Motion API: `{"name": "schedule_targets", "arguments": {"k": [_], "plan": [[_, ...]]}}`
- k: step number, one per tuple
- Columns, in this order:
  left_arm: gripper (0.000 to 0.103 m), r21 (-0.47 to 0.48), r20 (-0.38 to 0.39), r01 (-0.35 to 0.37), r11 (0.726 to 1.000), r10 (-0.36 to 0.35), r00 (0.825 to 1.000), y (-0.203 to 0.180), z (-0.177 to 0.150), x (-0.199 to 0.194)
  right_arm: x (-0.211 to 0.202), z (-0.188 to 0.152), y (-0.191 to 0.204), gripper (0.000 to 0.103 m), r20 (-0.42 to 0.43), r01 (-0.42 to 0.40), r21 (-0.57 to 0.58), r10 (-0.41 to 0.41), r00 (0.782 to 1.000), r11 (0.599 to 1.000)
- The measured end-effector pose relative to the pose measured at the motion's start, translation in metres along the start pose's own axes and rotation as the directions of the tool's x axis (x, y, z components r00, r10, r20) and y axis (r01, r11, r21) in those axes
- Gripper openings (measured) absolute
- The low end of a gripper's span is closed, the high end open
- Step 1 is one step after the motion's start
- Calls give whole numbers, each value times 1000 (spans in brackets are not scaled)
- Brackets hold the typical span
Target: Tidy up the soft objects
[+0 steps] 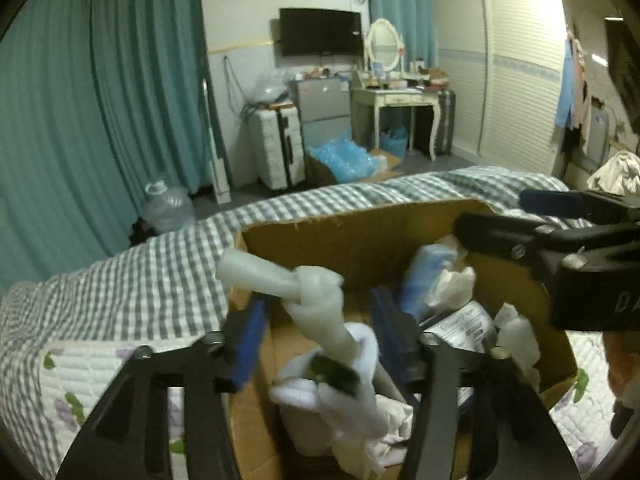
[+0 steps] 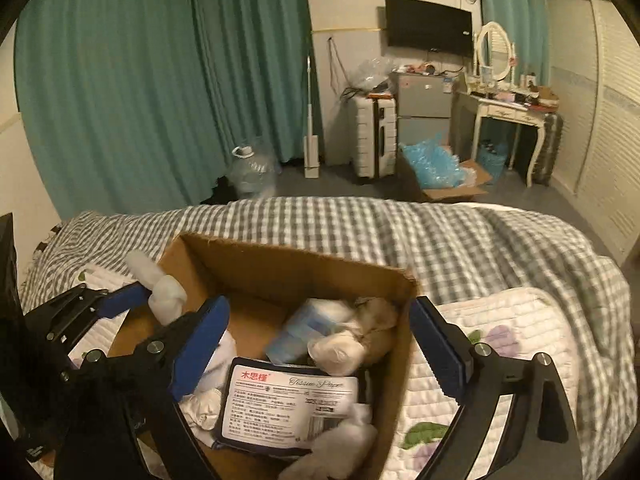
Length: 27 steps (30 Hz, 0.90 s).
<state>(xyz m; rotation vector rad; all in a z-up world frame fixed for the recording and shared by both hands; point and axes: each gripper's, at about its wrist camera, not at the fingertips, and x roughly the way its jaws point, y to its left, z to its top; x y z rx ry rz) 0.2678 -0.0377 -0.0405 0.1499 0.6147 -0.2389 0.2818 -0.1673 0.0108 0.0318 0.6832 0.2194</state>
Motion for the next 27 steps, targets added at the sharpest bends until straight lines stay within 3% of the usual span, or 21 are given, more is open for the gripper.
{"name": "schedule_targets", "arguments": {"k": [2, 7, 9, 11, 15, 17, 21, 27], "plan": [[69, 0, 15, -25, 1000, 25, 1000, -2, 5, -12, -14, 3, -2, 92, 9, -2, 7, 2, 1000, 1000], [71, 13, 94, -52, 999, 51, 994, -8, 28, -70, -77, 14, 2, 92, 66, 41, -18, -40, 997, 999], [82, 20, 143, -62, 998, 58, 988, -11, 40, -102, -108, 20, 4, 92, 100, 52, -23, -50, 994, 998], [86, 22, 209, -76, 997, 69, 975, -14, 51, -139, -148, 27, 10, 93, 146, 69, -28, -64, 987, 997], [87, 20, 335, -89, 996, 77, 939, -16, 67, -219, -229, 38, 23, 97, 244, 90, -41, -78, 967, 995], [93, 7, 398, -104, 995, 93, 913, -18, 69, -260, -270, 40, 31, 100, 295, 97, -46, -79, 952, 994], [95, -38, 509, -99, 994, 104, 854, -12, 60, -329, -334, 33, 50, 102, 386, 116, -59, -84, 919, 992], [99, -119, 576, -106, 987, 156, 803, 5, 32, -372, -385, 3, 68, 102, 478, 106, -49, -70, 876, 993]]}}
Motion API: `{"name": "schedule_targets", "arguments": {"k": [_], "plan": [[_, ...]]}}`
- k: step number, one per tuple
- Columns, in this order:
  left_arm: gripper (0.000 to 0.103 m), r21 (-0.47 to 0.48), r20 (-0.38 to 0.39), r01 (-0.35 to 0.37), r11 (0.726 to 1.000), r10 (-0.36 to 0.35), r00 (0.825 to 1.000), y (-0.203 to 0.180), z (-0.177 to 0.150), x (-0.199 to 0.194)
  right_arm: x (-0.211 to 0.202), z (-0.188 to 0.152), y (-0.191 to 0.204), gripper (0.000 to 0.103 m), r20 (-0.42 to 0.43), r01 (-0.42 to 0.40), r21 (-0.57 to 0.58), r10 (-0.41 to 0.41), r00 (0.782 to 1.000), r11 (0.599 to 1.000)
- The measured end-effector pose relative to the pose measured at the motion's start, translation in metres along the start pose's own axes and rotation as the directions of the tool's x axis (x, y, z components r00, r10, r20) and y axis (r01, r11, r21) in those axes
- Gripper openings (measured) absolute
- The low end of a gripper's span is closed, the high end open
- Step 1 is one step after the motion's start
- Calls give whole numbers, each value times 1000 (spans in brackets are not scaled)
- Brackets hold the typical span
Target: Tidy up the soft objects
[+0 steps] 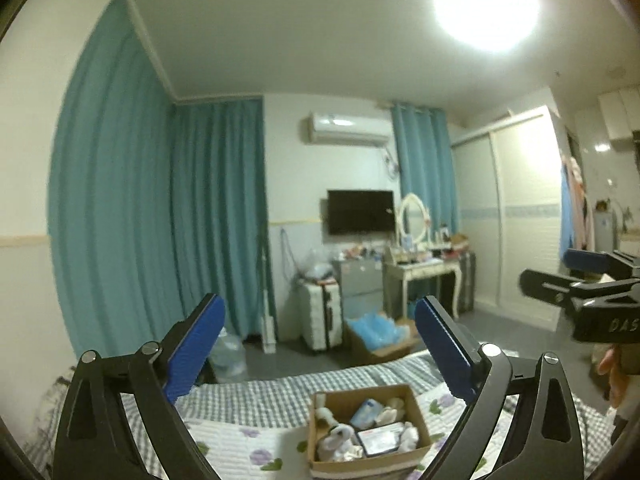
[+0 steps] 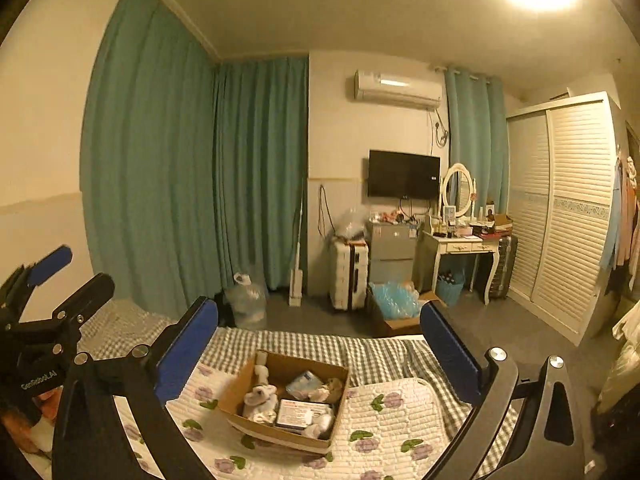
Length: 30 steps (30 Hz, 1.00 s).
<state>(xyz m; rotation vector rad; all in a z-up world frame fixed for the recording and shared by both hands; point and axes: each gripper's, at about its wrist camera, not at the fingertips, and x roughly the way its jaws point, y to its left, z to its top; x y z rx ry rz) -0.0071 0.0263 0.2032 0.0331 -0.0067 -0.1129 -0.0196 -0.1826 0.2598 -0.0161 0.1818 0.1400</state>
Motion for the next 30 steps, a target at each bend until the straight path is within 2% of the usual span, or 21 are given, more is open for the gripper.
{"name": "schedule_targets", "arguments": {"k": [5, 10, 16, 21, 24, 30], "plan": [[100, -30, 6, -37, 999, 37, 999, 9, -32, -8, -7, -31, 1, 102, 29, 1, 25, -2, 1000, 1000], [100, -57, -49, -75, 996, 72, 996, 16, -80, 18, 27, -82, 4, 102, 27, 12, 39, -13, 1000, 999], [100, -30, -134, -132, 991, 127, 983, 13, -151, 56, 85, -158, 9, 102, -28, 30, 23, -29, 999, 999], [100, -59, -211, -116, 991, 101, 972, 12, -194, 69, 117, -199, 10, 102, -109, 41, 2, -40, 993, 999], [100, -42, -225, -127, 991, 115, 968, 10, -203, 72, 121, -207, 8, 102, -118, 42, 2, -41, 992, 999], [100, -77, -247, -110, 991, 88, 965, 13, -204, 71, 122, -213, 3, 102, -125, 48, 12, -46, 991, 999]]}}
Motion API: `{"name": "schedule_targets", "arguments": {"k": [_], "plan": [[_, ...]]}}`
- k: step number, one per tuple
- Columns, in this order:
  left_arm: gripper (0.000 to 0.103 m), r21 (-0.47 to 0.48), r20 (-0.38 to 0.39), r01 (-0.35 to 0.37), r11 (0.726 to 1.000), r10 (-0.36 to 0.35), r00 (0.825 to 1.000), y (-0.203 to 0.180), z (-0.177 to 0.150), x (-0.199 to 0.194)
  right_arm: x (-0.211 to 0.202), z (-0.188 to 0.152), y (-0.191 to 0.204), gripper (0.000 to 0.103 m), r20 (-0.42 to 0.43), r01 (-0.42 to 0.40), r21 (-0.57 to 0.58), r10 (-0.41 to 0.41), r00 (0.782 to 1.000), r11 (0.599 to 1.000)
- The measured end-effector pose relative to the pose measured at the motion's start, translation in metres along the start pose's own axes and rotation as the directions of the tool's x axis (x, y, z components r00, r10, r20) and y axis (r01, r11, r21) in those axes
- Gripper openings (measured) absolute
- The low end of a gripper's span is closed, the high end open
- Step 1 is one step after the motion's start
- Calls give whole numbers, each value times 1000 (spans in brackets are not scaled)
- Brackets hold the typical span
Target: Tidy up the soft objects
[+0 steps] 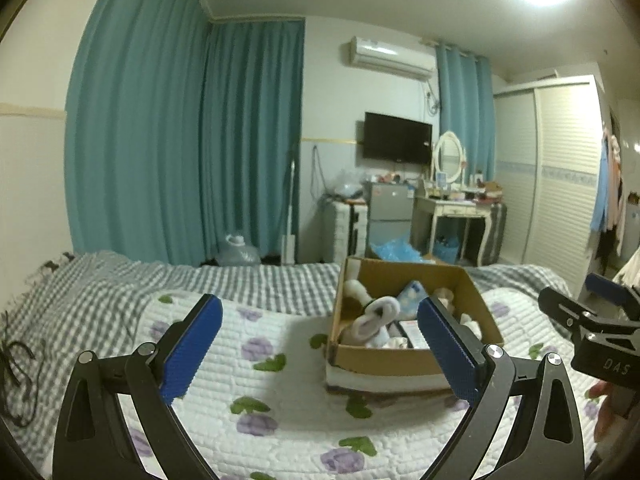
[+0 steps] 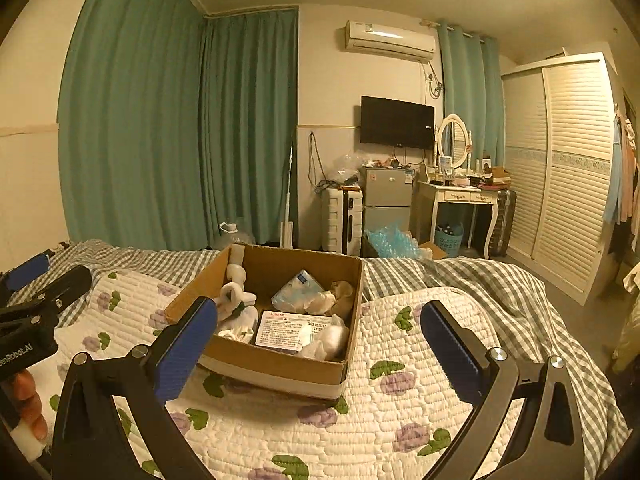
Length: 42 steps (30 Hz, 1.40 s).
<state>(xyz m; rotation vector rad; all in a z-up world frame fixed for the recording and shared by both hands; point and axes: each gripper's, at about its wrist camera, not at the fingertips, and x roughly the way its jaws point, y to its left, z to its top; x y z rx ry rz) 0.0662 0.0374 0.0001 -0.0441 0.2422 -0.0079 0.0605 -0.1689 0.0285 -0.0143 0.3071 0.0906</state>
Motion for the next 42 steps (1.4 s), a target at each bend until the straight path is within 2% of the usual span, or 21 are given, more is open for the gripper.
{"name": "schedule_targets", "arguments": {"k": [10, 42], "plan": [[100, 12, -22, 22, 1000, -21, 1000, -3, -6, 1, -5, 3, 7, 102, -2, 1, -12, -1, 1000, 1000], [100, 29, -37, 22, 999, -21, 999, -4, -10, 4, -3, -2, 14, 102, -15, -4, -36, 4, 1000, 999]]}}
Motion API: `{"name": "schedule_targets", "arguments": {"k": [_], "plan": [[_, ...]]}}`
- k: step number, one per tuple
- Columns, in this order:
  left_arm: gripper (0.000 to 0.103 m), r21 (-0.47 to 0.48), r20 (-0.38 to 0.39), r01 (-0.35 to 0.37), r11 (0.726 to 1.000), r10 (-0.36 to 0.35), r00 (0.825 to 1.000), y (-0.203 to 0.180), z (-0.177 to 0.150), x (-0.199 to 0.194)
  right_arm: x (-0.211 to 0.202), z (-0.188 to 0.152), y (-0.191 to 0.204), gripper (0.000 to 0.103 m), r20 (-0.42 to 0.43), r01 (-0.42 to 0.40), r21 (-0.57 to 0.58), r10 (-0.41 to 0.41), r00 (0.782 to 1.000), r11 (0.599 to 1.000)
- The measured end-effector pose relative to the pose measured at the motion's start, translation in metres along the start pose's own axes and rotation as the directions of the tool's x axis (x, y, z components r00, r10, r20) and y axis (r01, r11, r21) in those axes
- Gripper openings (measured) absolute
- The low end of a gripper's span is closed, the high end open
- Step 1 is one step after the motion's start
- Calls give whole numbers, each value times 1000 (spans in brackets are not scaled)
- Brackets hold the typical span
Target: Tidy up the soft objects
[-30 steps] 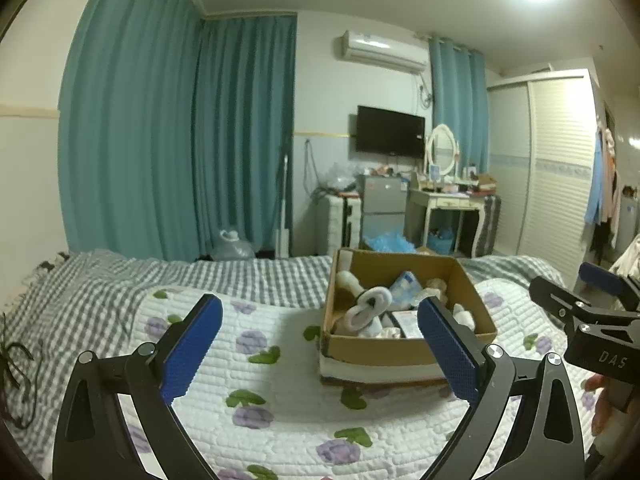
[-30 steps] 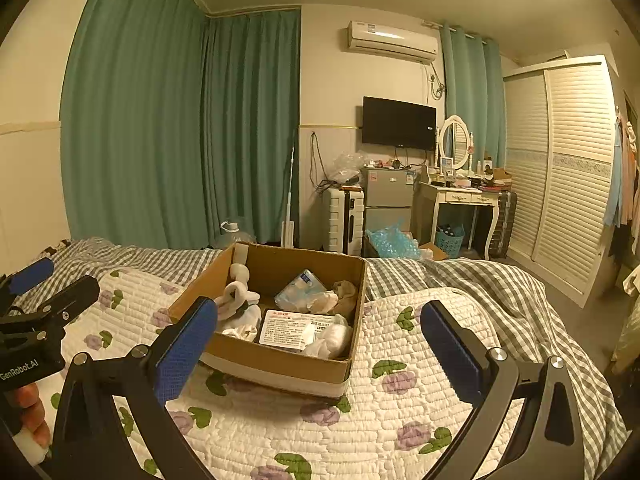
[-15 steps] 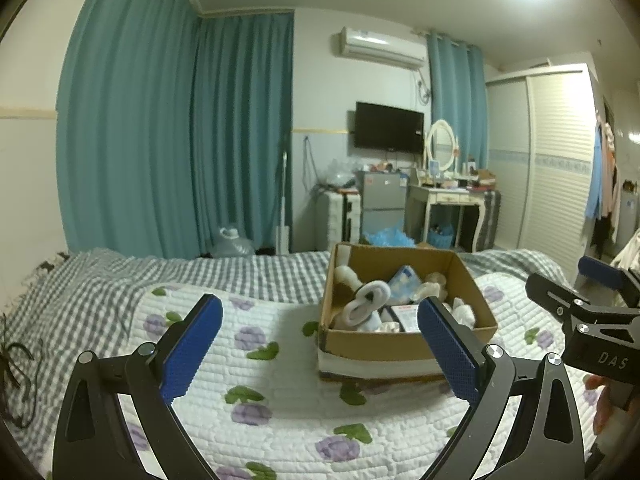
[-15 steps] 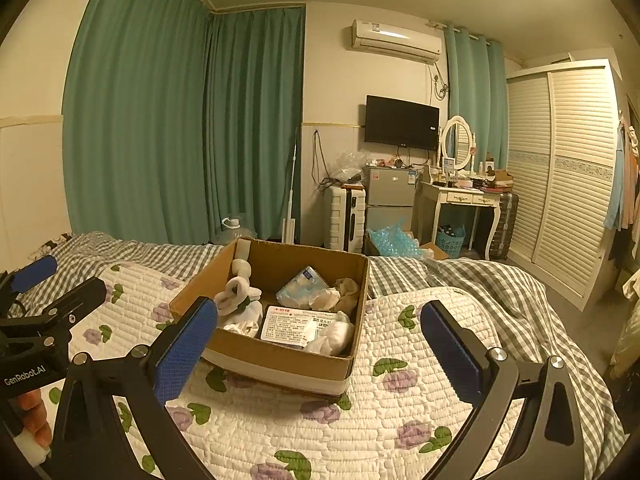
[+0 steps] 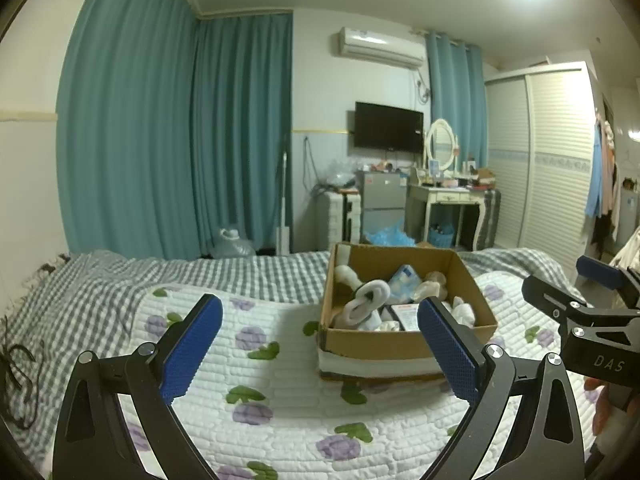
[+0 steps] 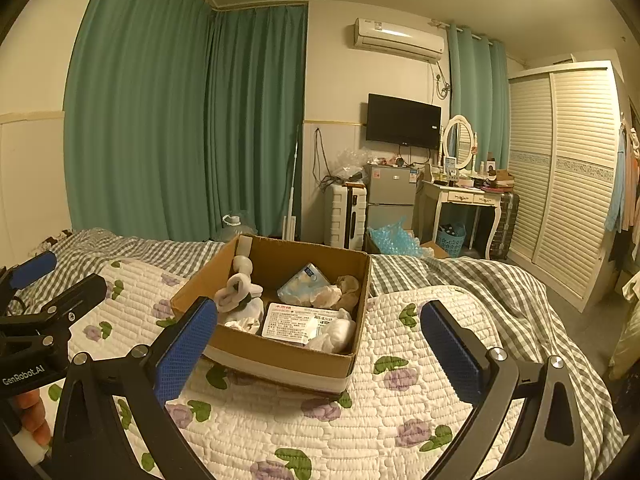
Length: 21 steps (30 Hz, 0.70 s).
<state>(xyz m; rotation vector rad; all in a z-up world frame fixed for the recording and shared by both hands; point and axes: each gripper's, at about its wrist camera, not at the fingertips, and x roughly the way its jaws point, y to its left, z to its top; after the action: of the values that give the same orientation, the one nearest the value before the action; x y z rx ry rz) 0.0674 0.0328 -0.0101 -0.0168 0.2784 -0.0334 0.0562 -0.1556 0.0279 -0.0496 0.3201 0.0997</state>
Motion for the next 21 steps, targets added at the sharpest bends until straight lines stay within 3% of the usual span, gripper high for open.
{"name": "schedule_targets", "arguments": {"k": [21], "plan": [[100, 2, 2, 3, 1000, -3, 1000, 2, 0, 1, 0, -1, -1, 102, 0, -1, -1, 1, 1000, 1000]]}}
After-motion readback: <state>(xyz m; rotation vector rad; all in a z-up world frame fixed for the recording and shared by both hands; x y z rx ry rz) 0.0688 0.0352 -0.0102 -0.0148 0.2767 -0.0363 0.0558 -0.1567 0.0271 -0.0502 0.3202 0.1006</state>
